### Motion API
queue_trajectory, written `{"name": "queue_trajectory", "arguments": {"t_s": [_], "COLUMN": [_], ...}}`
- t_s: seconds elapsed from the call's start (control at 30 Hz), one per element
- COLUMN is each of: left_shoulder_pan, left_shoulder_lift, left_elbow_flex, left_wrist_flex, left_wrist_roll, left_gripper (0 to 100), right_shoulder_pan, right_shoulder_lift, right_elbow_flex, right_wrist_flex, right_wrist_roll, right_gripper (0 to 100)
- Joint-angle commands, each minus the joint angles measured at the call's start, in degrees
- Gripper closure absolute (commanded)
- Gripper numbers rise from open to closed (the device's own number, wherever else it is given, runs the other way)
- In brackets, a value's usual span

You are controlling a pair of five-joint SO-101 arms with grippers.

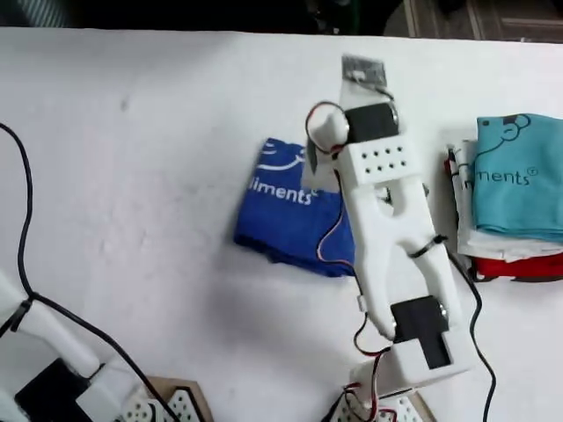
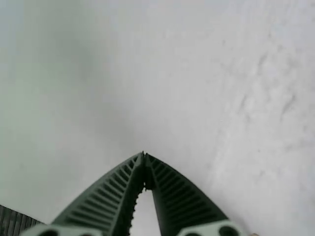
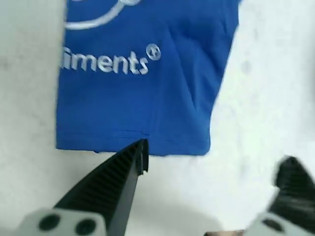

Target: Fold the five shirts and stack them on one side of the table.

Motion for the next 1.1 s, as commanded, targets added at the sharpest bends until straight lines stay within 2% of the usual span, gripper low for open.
{"name": "queue_trajectory", "arguments": {"t_s": [0.0, 0.23, 0.37, 0.73, 0.97, 1.07], "left_shoulder_pan": [0.4, 0.0, 0.0, 0.0, 0.0, 0.0], "left_shoulder_lift": [-2.1, -2.1, -2.1, -2.1, -2.1, -2.1], "left_elbow_flex": [-1.6, -1.6, -1.6, -1.7, -1.9, -2.1], "left_wrist_flex": [-0.4, -0.4, -0.4, -0.4, -0.4, -0.4], "left_wrist_roll": [0.0, 0.0, 0.0, 0.0, 0.0, 0.0], "left_gripper": [98, 98, 98, 98, 98, 98], "right_shoulder_pan": [-1.0, -2.6, -2.7, -2.2, -2.2, -1.2], "right_shoulder_lift": [-2.9, 0.0, 4.4, 17.9, 24.0, 25.9], "right_elbow_flex": [2.5, 11.5, 14.2, 14.1, 14.0, 14.0], "right_wrist_flex": [-4.2, -26.8, -37.2, -43.6, -44.3, -44.1], "right_wrist_roll": [-3.0, -3.6, -7.0, -13.6, -13.8, -13.9], "right_gripper": [44.3, 49.6, 54.0, 55.3, 55.5, 60.4]}}
